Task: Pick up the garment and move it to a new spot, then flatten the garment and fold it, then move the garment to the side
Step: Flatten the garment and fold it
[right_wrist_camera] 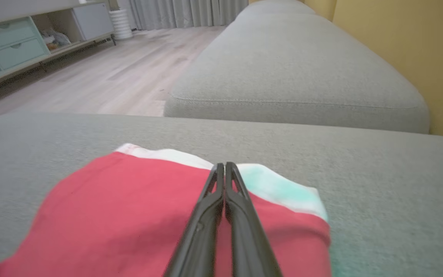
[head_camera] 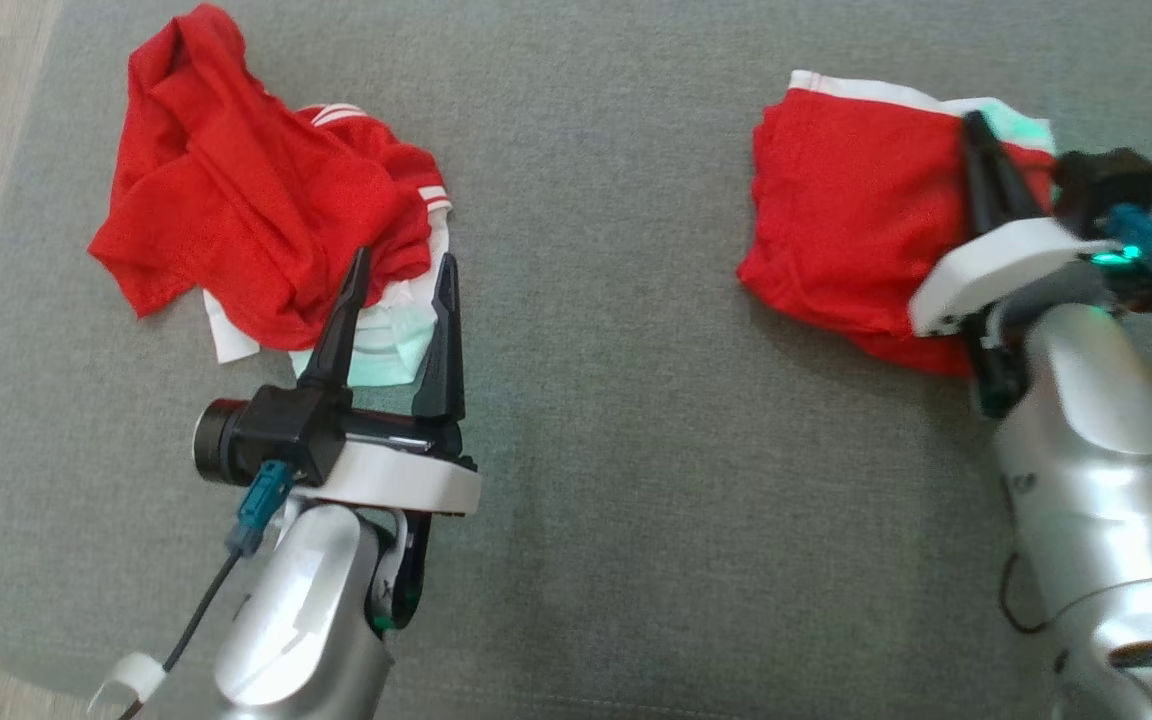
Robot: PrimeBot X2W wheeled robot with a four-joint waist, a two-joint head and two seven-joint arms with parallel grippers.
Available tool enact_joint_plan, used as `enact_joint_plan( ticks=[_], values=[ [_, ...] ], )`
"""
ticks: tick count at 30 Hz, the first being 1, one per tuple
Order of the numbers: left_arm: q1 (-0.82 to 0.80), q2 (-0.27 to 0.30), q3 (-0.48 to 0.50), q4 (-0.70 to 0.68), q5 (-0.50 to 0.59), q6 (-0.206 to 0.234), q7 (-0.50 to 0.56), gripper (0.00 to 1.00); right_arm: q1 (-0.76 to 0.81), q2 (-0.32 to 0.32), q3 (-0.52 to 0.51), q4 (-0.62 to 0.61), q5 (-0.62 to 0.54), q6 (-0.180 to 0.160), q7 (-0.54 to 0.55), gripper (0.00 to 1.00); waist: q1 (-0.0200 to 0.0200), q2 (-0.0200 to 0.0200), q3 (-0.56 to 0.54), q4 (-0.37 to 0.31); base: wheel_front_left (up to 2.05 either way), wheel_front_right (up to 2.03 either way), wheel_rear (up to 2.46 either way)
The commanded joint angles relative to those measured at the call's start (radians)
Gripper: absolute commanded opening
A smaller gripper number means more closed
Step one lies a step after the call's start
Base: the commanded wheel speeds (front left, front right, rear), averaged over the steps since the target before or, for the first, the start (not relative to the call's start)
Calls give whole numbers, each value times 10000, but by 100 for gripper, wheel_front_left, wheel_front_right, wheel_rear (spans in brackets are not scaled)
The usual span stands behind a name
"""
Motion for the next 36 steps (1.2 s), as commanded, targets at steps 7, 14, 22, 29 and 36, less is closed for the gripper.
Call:
enact_joint_plan(
  ticks=[7,14,22,29,36],
  values=[
    [-137,78,288,-335,-138,94,-63,100,-145,349,2313,-284,1048,-19,-124,0,0,0,-156,-117,0,0,0],
    [-123,78,228,-307,-214,134,-63,100,158,353,4473,628,1852,-19,991,0,0,0,-271,-108,0,0,0],
    [94,98,608,-367,-96,123,-63,100,57,354,4089,474,2369,-19,-114,0,0,0,-776,-623,0,0,0],
    [518,163,972,-389,1,146,-63,100,1003,354,2693,-1298,1761,-19,-341,0,0,0,-1443,-1418,0,0,0],
    [934,220,1262,-202,133,168,-63,100,3030,355,1573,-3633,1126,-19,-346,100,0,0,-1901,-2072,0,0,0]
  ],
)
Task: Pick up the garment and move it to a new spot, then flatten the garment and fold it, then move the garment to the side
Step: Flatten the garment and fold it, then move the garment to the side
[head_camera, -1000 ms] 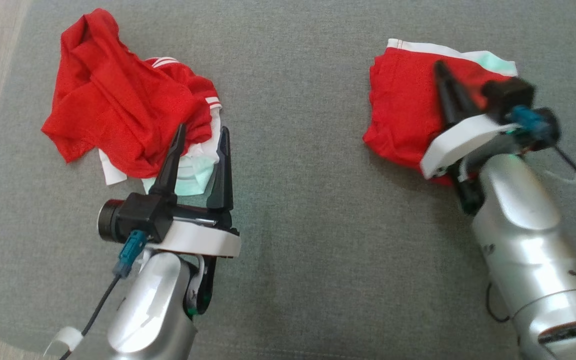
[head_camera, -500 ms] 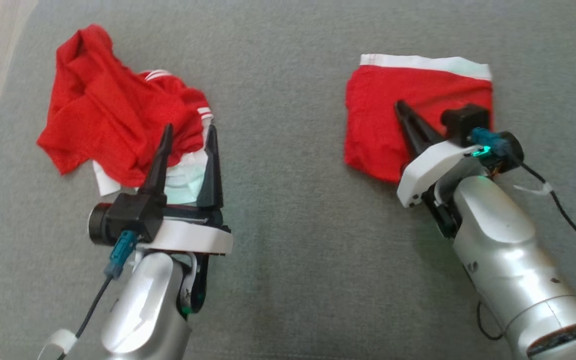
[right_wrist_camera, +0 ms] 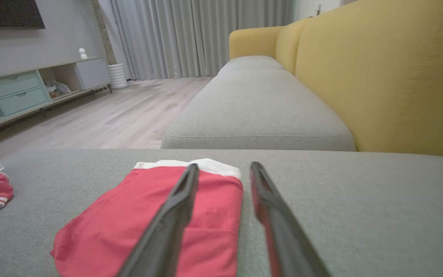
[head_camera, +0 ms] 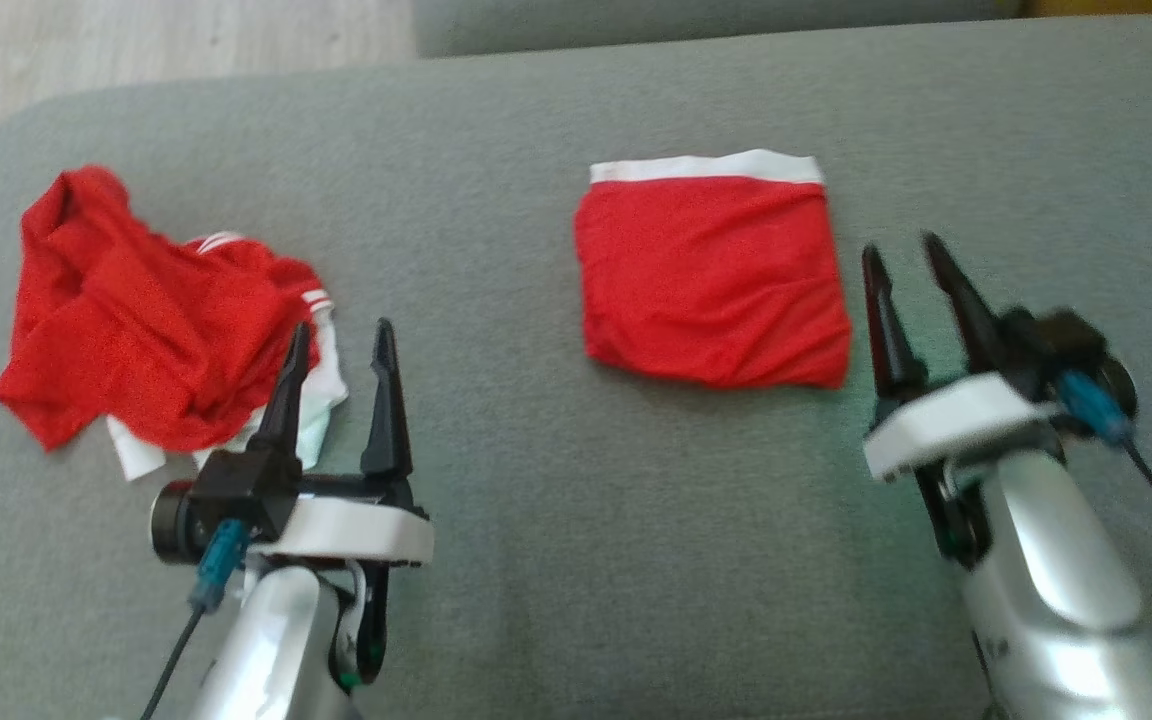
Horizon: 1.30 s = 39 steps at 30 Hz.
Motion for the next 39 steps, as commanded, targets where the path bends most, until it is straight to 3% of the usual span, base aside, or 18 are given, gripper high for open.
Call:
enact_joint_plan(
  ticks=[1,10,22,30,32,39],
  values=[
    [-39,139,420,-253,78,55,-63,100,238,188,5,-805,-47,-19,-104,100,1,0,-233,-304,0,0,0],
    [262,110,521,-64,332,-183,-63,100,1994,188,-525,-2264,200,-19,-106,100,1,0,-335,-434,0,0,0],
    [41,36,359,-280,651,-264,-63,100,1447,189,-784,-2472,-21,-19,483,100,1,0,86,62,0,0,0],
    [-376,10,-2,-350,670,-343,-63,100,-310,189,-1439,-800,56,-19,2140,100,1,0,920,917,0,0,0],
    [-442,7,-85,-347,631,-334,-63,100,-707,189,-1582,-161,588,-19,2441,100,1,0,1031,1094,0,0,0],
    [-555,3,-365,-355,418,-225,-63,100,-1656,189,-1724,1787,369,-19,3104,100,1,0,1206,1470,0,0,0]
  ],
)
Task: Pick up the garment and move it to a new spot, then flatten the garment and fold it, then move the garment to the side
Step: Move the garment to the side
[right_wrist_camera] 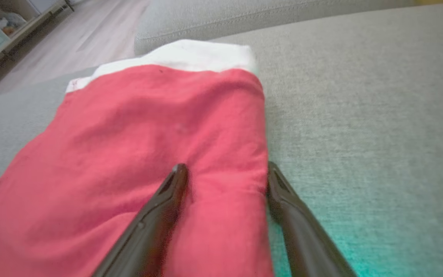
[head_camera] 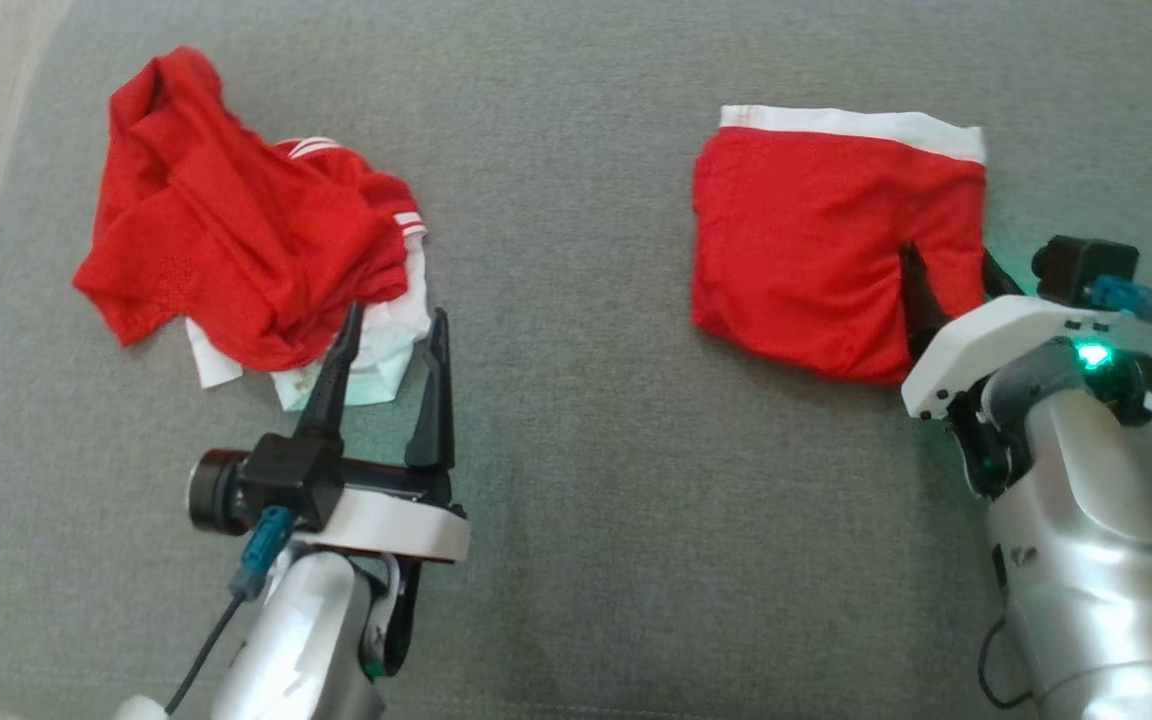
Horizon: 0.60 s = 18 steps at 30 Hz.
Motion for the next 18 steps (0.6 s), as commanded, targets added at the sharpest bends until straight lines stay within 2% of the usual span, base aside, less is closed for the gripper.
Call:
enact_joint_plan(
  ticks=[1,2,3,4,7,11,15,18],
  values=[
    [-318,45,213,-341,-72,73,-63,100,-420,18,279,161,4,-19,161,100,-2,0,52,111,0,0,0],
    [-322,45,206,-347,-85,92,-63,100,-495,18,382,363,4,-19,242,76,-2,0,58,124,0,0,0],
    [-325,45,208,-352,-94,108,-63,100,-561,18,508,527,7,-19,283,21,-2,0,57,126,0,0,0],
    [-325,45,223,-356,-97,129,-63,100,-622,18,660,664,35,-19,293,0,-2,0,48,110,0,0,0],
    [-298,44,312,-361,-72,197,-63,100,-753,13,1165,928,-68,-19,57,0,-2,0,-17,-32,0,0,0],
    [-234,44,417,-354,-53,201,-63,100,-945,-87,1342,1066,-265,-19,-461,0,-2,0,-214,-324,0,0,0],
    [-183,44,545,-389,-27,212,-63,100,-1051,-437,1724,969,-445,-19,-665,0,-2,0,-324,-599,0,0,0],
    [-176,44,640,-439,5,185,-63,100,-1081,-1102,2165,777,-408,-19,-595,0,-2,0,-332,-830,0,0,0]
  ],
)
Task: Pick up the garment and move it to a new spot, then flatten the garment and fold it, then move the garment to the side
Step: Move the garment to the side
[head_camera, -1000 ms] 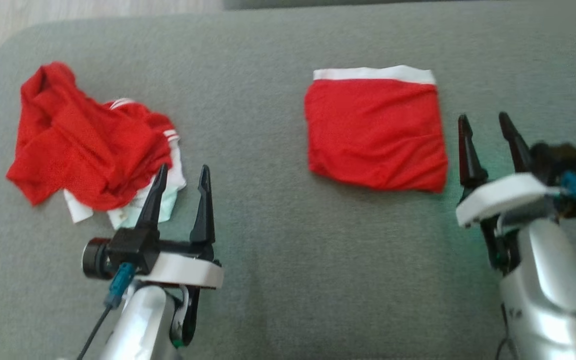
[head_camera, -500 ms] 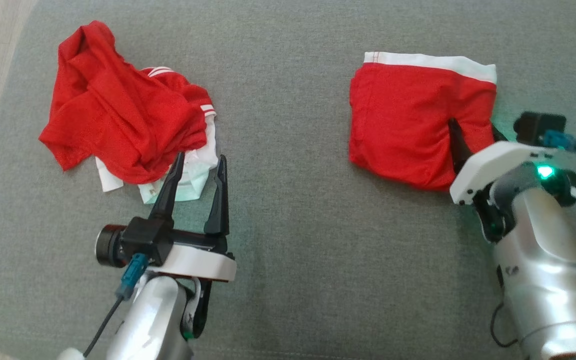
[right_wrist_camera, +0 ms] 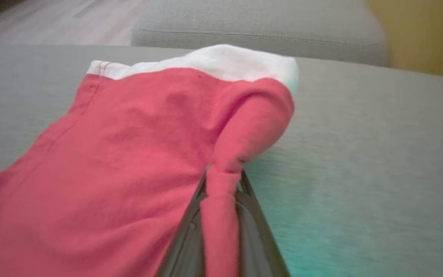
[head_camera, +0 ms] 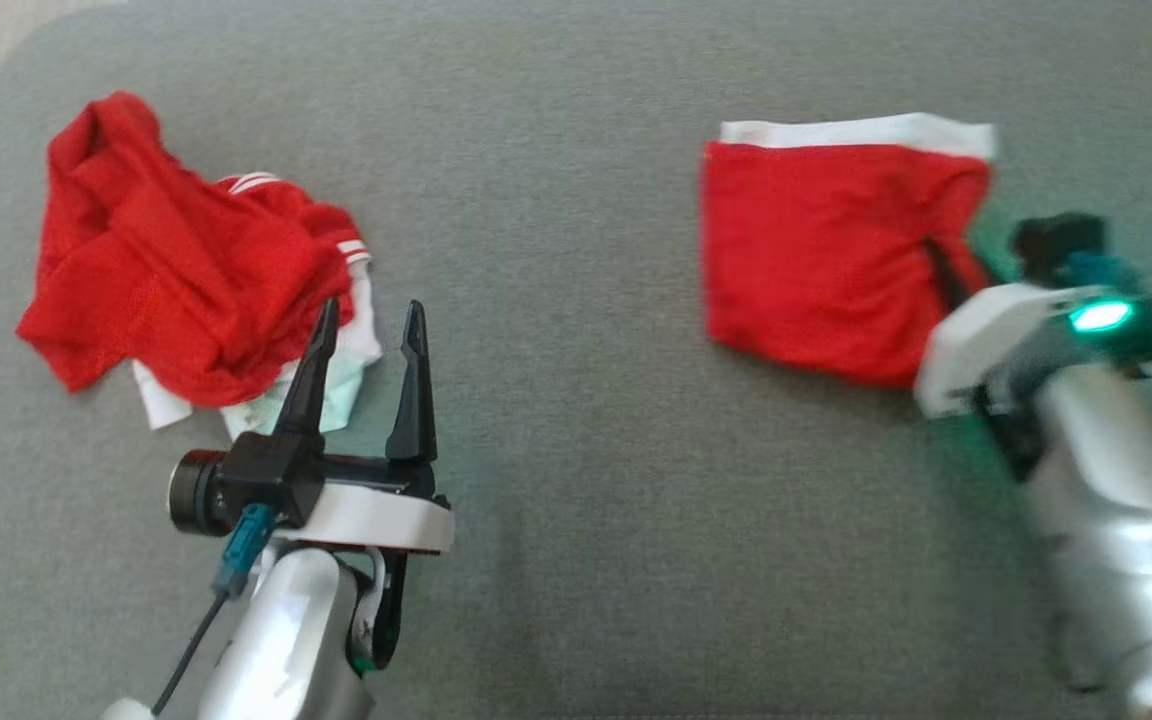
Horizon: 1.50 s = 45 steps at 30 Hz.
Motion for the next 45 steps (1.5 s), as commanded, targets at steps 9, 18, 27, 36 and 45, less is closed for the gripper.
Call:
enact_joint_plan(
  ticks=[9,18,27,36,45],
  values=[
    [-469,49,356,-527,11,-50,-63,100,-225,-3539,678,-687,440,-19,711,0,0,0,415,-110,0,0,0],
    [-713,49,485,-552,102,-193,-63,100,-502,-5915,629,-834,989,-19,913,0,0,0,1019,5,0,0,0],
    [-921,49,504,-543,140,-259,-63,100,-759,-6844,380,-492,1137,-19,814,0,0,0,1350,171,0,0,0],
    [-969,49,528,-483,141,-261,-63,100,-962,-6570,-85,-332,950,-19,728,100,0,0,1377,212,0,0,0],
    [-759,49,609,-390,90,-188,-63,100,-959,-5548,-402,-1013,844,-19,319,100,0,0,688,13,0,0,0]
  ],
)
